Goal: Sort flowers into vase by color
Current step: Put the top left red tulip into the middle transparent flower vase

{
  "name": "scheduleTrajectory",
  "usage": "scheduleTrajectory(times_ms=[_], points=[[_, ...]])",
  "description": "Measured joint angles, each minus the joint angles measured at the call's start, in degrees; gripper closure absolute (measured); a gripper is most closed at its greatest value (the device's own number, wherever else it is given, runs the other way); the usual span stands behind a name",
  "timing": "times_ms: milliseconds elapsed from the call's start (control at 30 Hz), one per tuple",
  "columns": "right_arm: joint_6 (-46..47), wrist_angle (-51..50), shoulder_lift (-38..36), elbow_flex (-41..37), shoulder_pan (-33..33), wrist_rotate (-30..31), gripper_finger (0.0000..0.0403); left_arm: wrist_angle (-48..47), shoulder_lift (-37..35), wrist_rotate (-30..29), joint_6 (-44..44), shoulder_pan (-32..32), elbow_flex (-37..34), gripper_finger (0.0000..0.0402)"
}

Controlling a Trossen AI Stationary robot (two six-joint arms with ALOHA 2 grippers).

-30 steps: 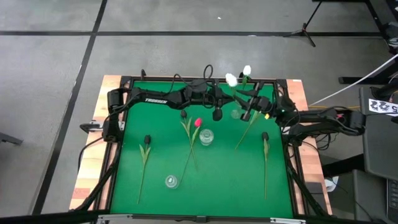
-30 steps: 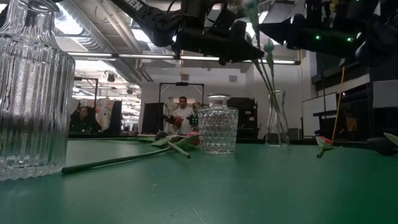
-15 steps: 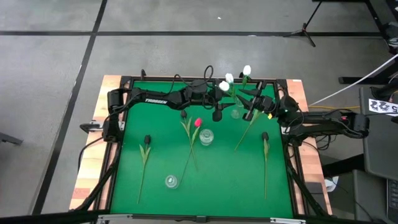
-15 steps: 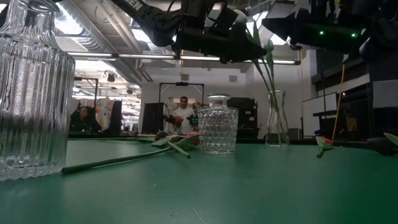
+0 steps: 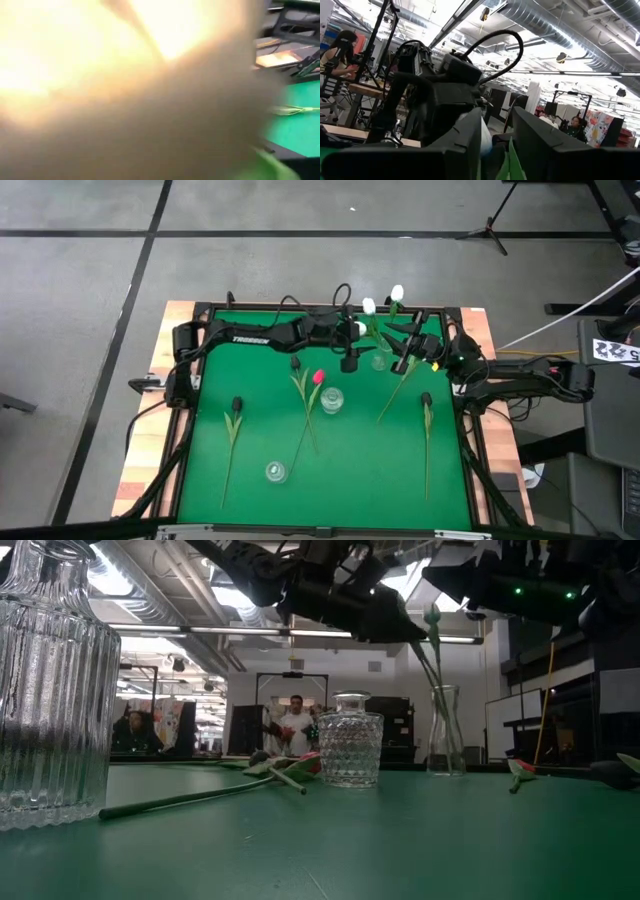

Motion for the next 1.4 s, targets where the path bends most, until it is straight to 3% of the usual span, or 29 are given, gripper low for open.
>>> scheduleTrajectory(times_ms=[333,533,733,1000,1400], points=[[2.2,1.7,-0.2,0.0,0.0,-1.1,0.029,-18.1,-5.6,-6.5,3.3,1.4,0.1,0.0167],[2.2,1.7,-0.3,0.0,0.0,-1.0,0.029,-36.8,-10.4,-10.0,-5.8,4.8,0.1,0.0167],[3.0,2.1,-0.3,0.0,0.0,-1.0,0.029,-53.4,-11.7,-10.1,-6.3,8.6,-0.7,0.0167],[5.3,2.4,-1.1,0.0,0.0,-1.7,0.029,-61.8,-12.3,-7.4,-7.1,19.0,-5.0,0.0167],[3.7,0.7,-1.1,0.0,-1.3,0.0,0.029,-60.3,-18.3,-4.0,-0.4,27.6,-17.3,0.0167]])
